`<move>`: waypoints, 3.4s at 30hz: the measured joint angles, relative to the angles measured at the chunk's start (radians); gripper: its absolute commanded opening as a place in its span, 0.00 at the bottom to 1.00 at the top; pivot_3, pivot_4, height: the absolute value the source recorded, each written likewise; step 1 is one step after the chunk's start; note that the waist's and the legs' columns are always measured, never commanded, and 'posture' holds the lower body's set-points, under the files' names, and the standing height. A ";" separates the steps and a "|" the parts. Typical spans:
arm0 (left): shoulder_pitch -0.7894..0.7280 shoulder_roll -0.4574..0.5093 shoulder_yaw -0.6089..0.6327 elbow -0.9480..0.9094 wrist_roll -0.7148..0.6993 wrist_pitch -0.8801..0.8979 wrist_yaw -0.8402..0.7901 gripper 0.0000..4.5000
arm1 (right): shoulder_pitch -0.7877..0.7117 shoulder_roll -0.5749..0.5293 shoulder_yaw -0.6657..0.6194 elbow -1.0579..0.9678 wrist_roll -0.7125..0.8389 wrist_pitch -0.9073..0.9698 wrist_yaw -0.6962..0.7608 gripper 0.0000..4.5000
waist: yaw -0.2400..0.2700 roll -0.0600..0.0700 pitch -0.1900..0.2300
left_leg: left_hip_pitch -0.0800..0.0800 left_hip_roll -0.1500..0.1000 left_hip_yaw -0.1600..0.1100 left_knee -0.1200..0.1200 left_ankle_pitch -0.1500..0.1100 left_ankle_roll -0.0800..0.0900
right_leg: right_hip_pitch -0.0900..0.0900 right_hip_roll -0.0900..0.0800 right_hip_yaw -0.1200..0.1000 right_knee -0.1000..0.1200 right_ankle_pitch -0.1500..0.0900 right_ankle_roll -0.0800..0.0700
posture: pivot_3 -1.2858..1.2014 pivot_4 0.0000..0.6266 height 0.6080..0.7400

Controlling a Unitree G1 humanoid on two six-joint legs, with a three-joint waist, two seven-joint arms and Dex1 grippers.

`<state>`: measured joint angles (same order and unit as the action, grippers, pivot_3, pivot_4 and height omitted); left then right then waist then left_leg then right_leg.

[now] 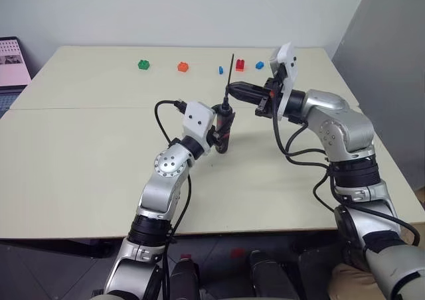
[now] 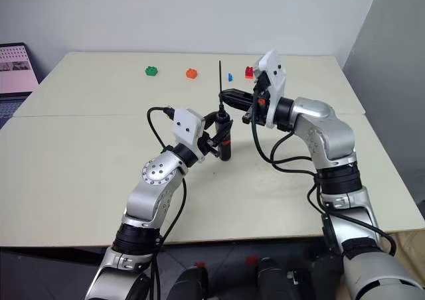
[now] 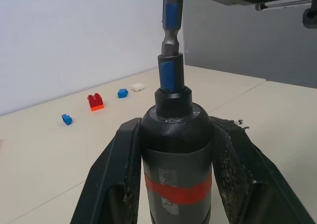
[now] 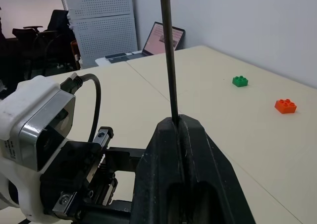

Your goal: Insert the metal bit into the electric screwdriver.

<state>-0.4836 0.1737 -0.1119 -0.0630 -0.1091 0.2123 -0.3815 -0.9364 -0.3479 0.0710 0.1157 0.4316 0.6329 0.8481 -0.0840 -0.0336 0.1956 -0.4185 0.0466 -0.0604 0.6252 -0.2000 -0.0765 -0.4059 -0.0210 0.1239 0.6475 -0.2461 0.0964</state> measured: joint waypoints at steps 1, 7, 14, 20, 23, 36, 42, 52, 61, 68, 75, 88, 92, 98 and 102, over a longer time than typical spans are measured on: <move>0.000 0.000 0.000 0.000 0.000 0.000 0.000 0.37 | -0.005 0.000 0.001 0.004 -0.001 0.005 0.002 0.00 | 0.000 0.000 0.000 | 0.000 0.000 0.000 0.000 0.000 0.000 | 0.000 0.000 0.000 0.000 0.000 0.000 | 0.52 0.24 1.00; 0.001 -0.001 -0.001 0.000 0.002 -0.002 -0.001 0.37 | -0.024 -0.002 0.009 0.019 -0.013 0.019 0.009 0.00 | 0.000 0.000 0.000 | 0.000 0.000 0.000 0.000 0.000 0.000 | 0.000 0.000 0.000 0.000 0.000 0.000 | 0.52 0.24 1.00; 0.001 -0.002 -0.001 0.000 0.005 -0.002 -0.001 0.37 | -0.029 -0.003 0.008 0.028 -0.013 0.022 0.020 0.00 | 0.000 0.000 0.000 | 0.000 0.000 0.000 0.000 0.000 0.000 | 0.000 0.000 0.000 0.000 0.000 0.000 | 0.52 0.24 1.00; 0.001 -0.002 -0.001 0.000 0.006 -0.002 -0.001 0.37 | -0.029 -0.005 0.007 0.027 -0.013 0.024 0.023 0.00 | 0.000 0.000 0.000 | 0.000 0.000 0.000 0.000 0.000 0.000 | 0.000 0.000 0.000 0.000 0.000 0.000 | 0.52 0.24 1.00; 0.001 -0.002 -0.001 0.000 0.006 -0.002 -0.001 0.37 | -0.027 -0.004 0.006 0.028 -0.013 0.030 0.024 0.13 | 0.000 0.000 0.000 | 0.000 0.000 0.000 0.000 0.000 0.000 | 0.000 0.000 0.000 0.000 0.000 0.000 | 0.52 0.24 1.00; 0.000 -0.003 -0.001 0.000 0.006 -0.008 -0.002 0.37 | 0.014 0.003 0.024 0.040 -0.006 0.072 0.035 0.74 | 0.000 0.001 0.000 | -0.001 0.000 0.000 -0.001 0.000 0.000 | -0.001 0.000 0.000 -0.001 0.000 0.000 | 0.52 0.24 1.00; 0.000 -0.003 -0.001 0.000 0.006 -0.008 -0.002 0.37 | 0.010 -0.006 -0.014 0.035 0.021 0.072 0.037 0.74 | 0.000 0.001 0.000 | -0.001 0.000 0.000 -0.001 0.000 0.000 | -0.001 0.000 0.000 -0.001 0.000 0.001 | 0.52 0.24 1.00; -0.008 0.002 -0.002 0.001 0.007 -0.008 -0.007 0.37 | 0.032 -0.119 -0.052 0.007 0.022 0.060 0.063 0.74 | 0.002 0.000 0.001 | -0.003 0.000 0.000 -0.001 0.000 0.000 | -0.001 0.000 0.000 -0.003 0.000 0.001 | 0.52 0.24 1.00; -0.237 0.251 -0.044 0.134 0.157 -0.062 -0.135 0.37 | 0.236 -0.381 -0.093 -0.262 0.022 0.050 0.125 0.74 | 0.006 0.001 0.001 | -0.009 0.000 0.000 -0.001 0.000 0.000 | -0.007 0.000 0.000 -0.003 0.001 0.001 | 0.52 0.24 1.00; -0.449 0.358 -0.244 0.392 0.270 -0.099 -0.448 0.37 | 0.372 -0.520 -0.172 -0.498 0.091 0.060 0.175 0.74 | 0.015 0.001 0.002 | -0.013 0.000 0.000 -0.001 0.000 0.000 | -0.011 0.000 -0.002 -0.004 0.000 0.000 | 0.52 0.24 1.00; -0.645 0.252 -0.358 0.749 0.347 -0.275 -0.611 0.36 | 0.480 -0.607 -0.216 -0.623 0.103 0.061 0.173 0.74 | 0.030 0.000 0.002 | -0.016 0.000 0.001 0.000 0.000 0.000 | -0.014 -0.001 -0.001 -0.003 0.000 0.000 | 0.52 0.24 1.00; -0.787 0.070 -0.409 1.198 0.469 -0.450 -0.649 0.61 | 0.623 -0.643 -0.278 -0.706 0.126 0.079 0.130 0.74 | 0.028 0.000 0.002 | -0.016 -0.001 0.001 0.000 0.000 0.000 | -0.014 -0.001 0.000 -0.002 0.000 0.001 | 0.52 0.24 1.00; -0.786 0.062 -0.394 1.214 0.464 -0.459 -0.659 0.80 | 0.634 -0.648 -0.277 -0.699 0.116 0.072 0.129 0.74 | 0.029 0.000 0.002 | -0.016 -0.001 0.001 0.001 0.000 0.000 | -0.014 -0.001 0.000 -0.001 0.001 0.002 | 0.52 0.24 1.00; -0.789 0.099 -0.286 1.154 0.377 -0.405 -0.729 0.99 | 0.631 -0.659 -0.239 -0.638 0.075 0.017 0.142 0.74 | 0.027 0.000 0.002 | -0.016 -0.001 0.001 0.001 0.000 0.000 | -0.014 -0.001 0.000 0.000 0.001 0.002 | 0.52 0.24 1.00; -0.768 0.215 -0.176 0.970 0.274 -0.291 -0.802 1.00 | 0.624 -0.674 -0.220 -0.562 0.046 -0.029 0.168 0.84 | 0.020 0.000 0.003 | -0.015 0.000 0.001 0.001 0.000 0.000 | -0.014 0.000 0.000 0.001 0.001 0.002 | 0.52 0.24 1.00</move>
<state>-1.2518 0.3891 -0.2878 0.9075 0.1653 -0.0785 -1.1838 -0.3126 -1.0219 -0.1487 -0.4459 0.4780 0.6044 1.0163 -0.0639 -0.0337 0.1981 -0.4332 0.0467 -0.0594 0.6259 -0.2001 -0.0763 -0.4201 -0.0213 0.1242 0.6486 -0.2452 0.0981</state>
